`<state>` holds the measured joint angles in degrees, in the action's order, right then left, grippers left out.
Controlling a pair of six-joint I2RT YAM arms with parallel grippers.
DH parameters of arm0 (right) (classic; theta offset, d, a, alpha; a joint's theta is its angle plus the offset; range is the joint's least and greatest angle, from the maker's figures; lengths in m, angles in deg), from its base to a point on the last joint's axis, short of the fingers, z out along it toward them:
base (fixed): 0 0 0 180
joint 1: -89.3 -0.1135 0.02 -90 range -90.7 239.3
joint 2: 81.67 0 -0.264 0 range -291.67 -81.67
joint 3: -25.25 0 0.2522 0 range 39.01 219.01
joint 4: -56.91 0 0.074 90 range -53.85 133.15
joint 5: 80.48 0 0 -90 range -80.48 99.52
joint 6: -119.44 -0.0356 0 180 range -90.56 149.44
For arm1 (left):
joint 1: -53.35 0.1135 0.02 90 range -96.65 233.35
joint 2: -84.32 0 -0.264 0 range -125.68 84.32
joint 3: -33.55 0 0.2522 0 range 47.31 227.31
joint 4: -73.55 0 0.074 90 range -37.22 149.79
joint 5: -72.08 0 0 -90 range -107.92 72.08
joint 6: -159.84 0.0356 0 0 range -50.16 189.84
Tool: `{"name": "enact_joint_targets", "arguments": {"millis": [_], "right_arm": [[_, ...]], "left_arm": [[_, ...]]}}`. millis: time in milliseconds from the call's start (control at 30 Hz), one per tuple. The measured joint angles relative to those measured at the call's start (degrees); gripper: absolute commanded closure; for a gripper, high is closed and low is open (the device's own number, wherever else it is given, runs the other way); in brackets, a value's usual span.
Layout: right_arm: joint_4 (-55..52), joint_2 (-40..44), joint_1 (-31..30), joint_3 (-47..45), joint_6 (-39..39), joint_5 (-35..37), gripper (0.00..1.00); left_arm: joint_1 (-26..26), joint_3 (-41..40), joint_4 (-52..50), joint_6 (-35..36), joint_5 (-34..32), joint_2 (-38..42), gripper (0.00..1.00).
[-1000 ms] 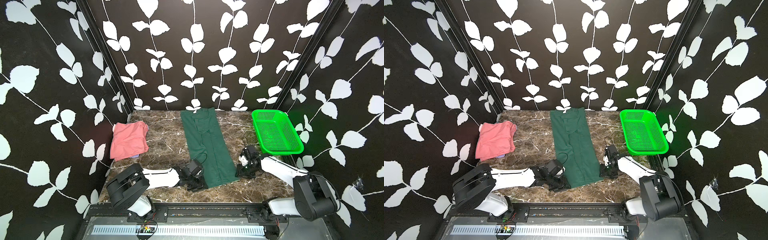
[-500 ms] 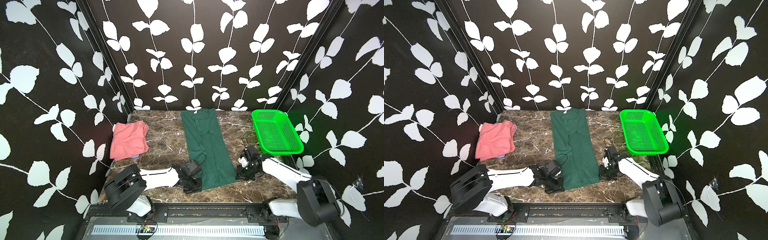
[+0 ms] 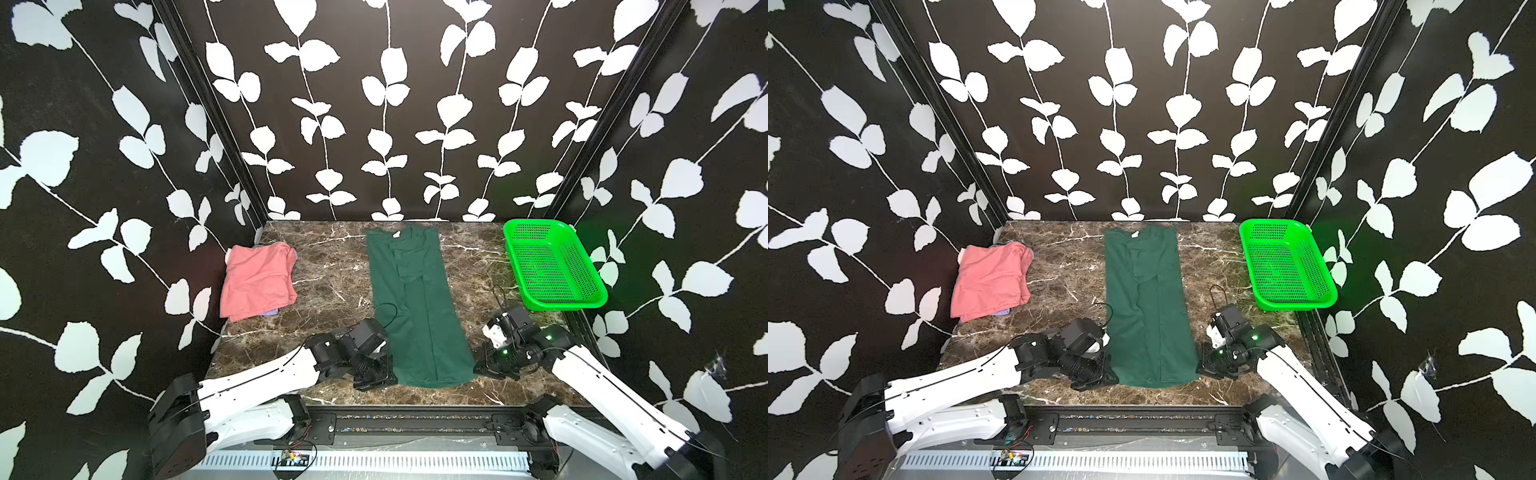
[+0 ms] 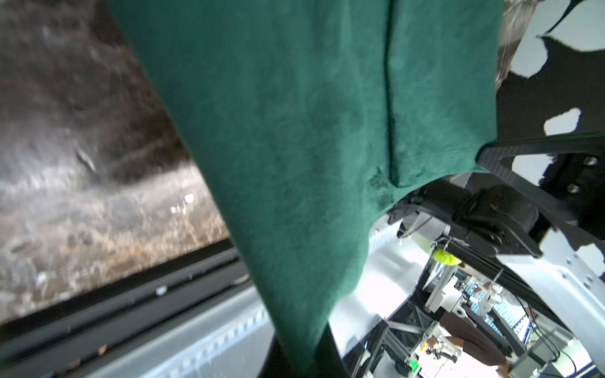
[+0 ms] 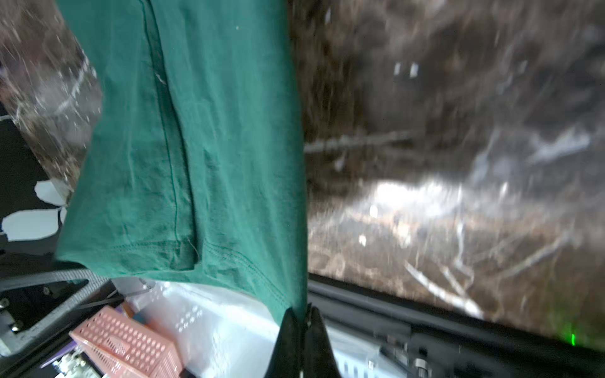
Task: Fold and stack t-shirts
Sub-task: Fold the T-shirt.
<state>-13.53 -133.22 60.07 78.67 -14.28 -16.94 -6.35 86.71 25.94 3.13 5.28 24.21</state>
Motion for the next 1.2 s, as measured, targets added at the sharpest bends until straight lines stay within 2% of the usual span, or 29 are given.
{"name": "enact_joint_targets", "arguments": {"millis": [300, 467, 633, 833, 1033, 1200], "right_arm": [[-11.87, 7.1, -1.79, 12.87, -3.58, 0.04, 1.0], [-14.6, 5.64, -1.9, 16.04, -3.23, 0.85, 1.0], [-14.05, -3.78, -1.99, 21.81, 0.52, 3.61, 1.0], [-10.19, -12.87, -2.01, 26.88, 4.87, 5.31, 1.0], [-5.62, -18.56, -2.01, 27.54, 6.93, 5.4, 1.0], [-4.13, -21.49, -2.01, 28.06, 9.55, 6.27, 1.0]], "left_arm": [[-4.35, 5.92, -6.05, -4.24, -3.02, 6.32, 1.0], [-4.52, 8.79, -10.73, -4.13, -8.44, 9.68, 1.0], [-1.68, 11.52, -13.75, -1.84, -13.22, 10.64, 1.0], [2.03, 11.56, -14.27, 1.31, -13.84, 8.76, 1.0], [5.79, 12.9, -14.03, 6.27, -12.5, 1.99, 1.0], [12.59, 18.56, -12.52, 12.61, -9.01, -6.69, 1.0]]}}
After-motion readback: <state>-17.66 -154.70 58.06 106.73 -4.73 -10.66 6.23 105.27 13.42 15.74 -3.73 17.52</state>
